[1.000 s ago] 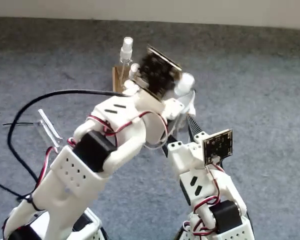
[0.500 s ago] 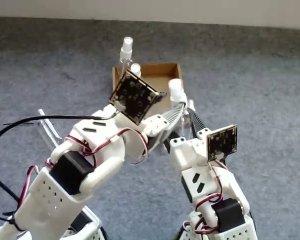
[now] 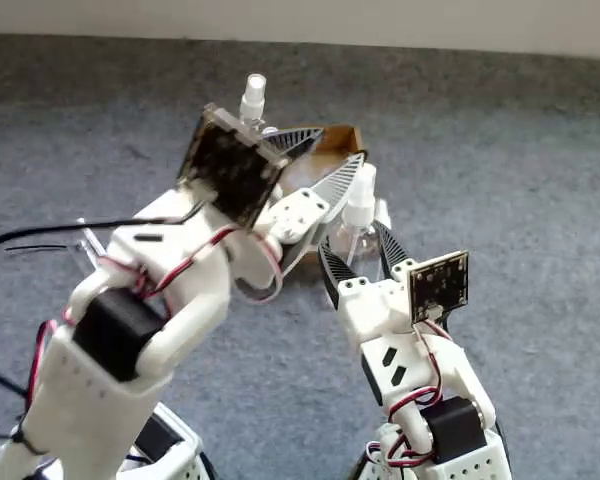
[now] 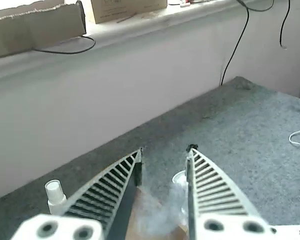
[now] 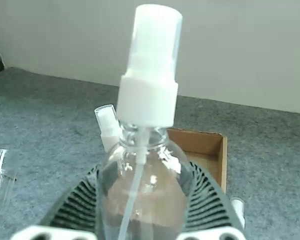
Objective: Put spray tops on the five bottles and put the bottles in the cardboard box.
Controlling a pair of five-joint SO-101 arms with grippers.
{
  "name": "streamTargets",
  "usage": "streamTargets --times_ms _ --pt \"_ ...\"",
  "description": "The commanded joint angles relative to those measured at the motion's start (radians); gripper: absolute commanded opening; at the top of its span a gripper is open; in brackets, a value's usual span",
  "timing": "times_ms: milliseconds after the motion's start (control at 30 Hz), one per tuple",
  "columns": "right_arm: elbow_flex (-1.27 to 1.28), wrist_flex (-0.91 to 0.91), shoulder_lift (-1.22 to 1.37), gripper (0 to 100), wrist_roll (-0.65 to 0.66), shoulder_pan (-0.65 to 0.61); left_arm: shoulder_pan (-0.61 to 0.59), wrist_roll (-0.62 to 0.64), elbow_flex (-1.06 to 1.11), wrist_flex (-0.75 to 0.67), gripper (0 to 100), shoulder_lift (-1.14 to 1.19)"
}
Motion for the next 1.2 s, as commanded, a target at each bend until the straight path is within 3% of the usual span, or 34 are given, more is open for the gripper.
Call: streamTargets --times_ms 0,300,633,833,1067,1167 --pt "-0.018 -0.033 -0.008 0.4 -0.003 0.010 -0.015 -0.011 -0.125 0.038 14 0.159" --pt "-0.010 -0.033 -0.008 0.4 -0.003 0.010 -0.012 -0.103 -0.133 0.235 14 0.185" --pt "-0.008 -0.030 -0.008 0.4 0.005 0.010 0.030 -0.173 -0.074 0.235 14 0.130" --pt "0.001 -0.025 -0.010 0.4 0.247 0.010 0.019 -0.175 -0.242 0.284 14 0.125" --pt "0.016 0.008 -0.012 0.4 0.193 0.010 -0.150 -0.175 -0.328 0.298 14 0.205" --pt "0.016 0.008 -0.012 0.4 0.192 0.010 -0.150 -0.175 -0.318 0.293 14 0.259"
